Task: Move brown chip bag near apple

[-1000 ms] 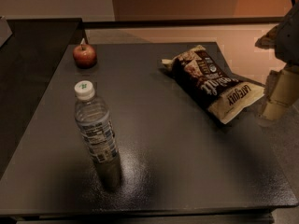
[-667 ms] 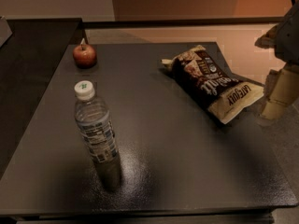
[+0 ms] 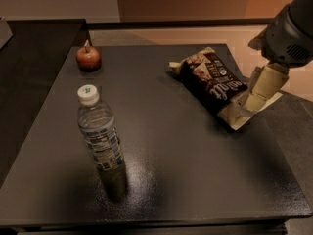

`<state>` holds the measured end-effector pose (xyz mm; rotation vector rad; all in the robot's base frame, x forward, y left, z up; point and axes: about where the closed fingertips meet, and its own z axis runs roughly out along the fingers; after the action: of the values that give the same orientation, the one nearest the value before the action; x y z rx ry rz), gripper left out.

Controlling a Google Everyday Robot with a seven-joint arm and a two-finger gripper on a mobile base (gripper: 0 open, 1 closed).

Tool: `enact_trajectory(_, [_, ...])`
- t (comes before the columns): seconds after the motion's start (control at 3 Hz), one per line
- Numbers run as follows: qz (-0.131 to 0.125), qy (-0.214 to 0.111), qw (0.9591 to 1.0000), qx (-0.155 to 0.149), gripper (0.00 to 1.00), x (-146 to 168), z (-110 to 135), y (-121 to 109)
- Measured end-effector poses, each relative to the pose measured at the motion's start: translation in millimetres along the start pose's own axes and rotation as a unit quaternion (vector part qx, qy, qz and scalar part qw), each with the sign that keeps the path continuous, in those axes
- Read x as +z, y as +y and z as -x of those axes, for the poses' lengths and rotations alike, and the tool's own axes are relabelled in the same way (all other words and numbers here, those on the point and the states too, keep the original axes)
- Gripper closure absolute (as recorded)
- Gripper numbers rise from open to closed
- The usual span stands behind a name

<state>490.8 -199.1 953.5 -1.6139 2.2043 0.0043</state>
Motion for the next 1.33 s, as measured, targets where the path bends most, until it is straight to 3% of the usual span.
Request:
enact_trajectory(0.67, [0.002, -0.026, 0.9975, 0.066, 0.00, 54.3, 25.3, -48.7])
enact_trajectory(1.33, [-0.015, -0.001, 0.9871, 0.159, 0.00, 110.3, 44.8, -95.6])
